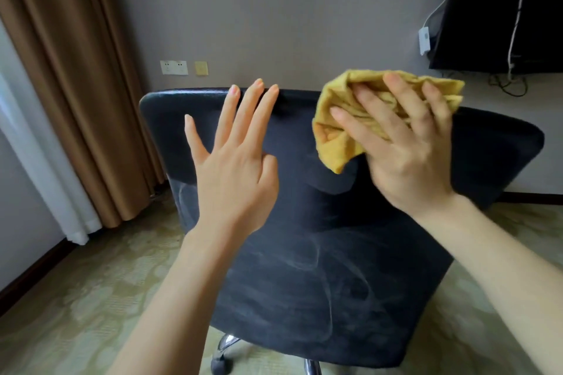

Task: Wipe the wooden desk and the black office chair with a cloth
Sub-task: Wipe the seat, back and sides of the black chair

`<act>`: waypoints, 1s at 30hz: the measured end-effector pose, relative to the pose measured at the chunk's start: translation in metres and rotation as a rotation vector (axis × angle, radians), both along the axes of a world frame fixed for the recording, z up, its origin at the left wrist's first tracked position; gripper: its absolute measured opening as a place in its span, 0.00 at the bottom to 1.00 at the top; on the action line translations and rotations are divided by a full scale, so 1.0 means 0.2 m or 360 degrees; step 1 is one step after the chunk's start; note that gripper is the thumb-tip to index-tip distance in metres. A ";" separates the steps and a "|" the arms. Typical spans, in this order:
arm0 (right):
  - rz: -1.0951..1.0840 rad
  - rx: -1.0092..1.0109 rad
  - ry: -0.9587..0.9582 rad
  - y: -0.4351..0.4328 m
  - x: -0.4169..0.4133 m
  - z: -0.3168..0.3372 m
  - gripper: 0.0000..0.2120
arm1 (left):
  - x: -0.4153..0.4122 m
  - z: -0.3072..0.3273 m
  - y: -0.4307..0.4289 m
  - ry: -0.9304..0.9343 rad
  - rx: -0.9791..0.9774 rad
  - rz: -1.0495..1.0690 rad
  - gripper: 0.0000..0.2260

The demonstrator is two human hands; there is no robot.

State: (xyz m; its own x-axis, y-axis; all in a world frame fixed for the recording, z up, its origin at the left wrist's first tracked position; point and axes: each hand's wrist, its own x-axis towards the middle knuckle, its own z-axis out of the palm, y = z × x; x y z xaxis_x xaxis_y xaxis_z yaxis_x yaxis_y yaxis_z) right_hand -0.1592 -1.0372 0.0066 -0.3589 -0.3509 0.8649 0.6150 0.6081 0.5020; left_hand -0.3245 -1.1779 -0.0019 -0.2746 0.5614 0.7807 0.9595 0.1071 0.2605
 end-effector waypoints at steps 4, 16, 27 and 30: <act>0.0026 -0.0123 0.0102 -0.07 -0.23 -0.06 0.19 | -0.02 0.00 0.01 -0.0036 0.0023 0.0033 0.35; -0.0343 -0.0292 -0.0924 -0.10 -0.25 -0.64 0.22 | -0.14 0.07 -0.05 -0.0166 -0.0206 0.0209 0.36; -0.0433 -0.0089 -0.0953 -0.02 0.33 -0.53 0.20 | 0.04 0.01 -0.06 -0.0021 -0.0098 -0.0109 0.43; -0.0458 -0.0023 -0.0786 0.00 0.45 -0.41 0.19 | 0.13 0.03 -0.01 0.0161 -0.0088 -0.0233 0.41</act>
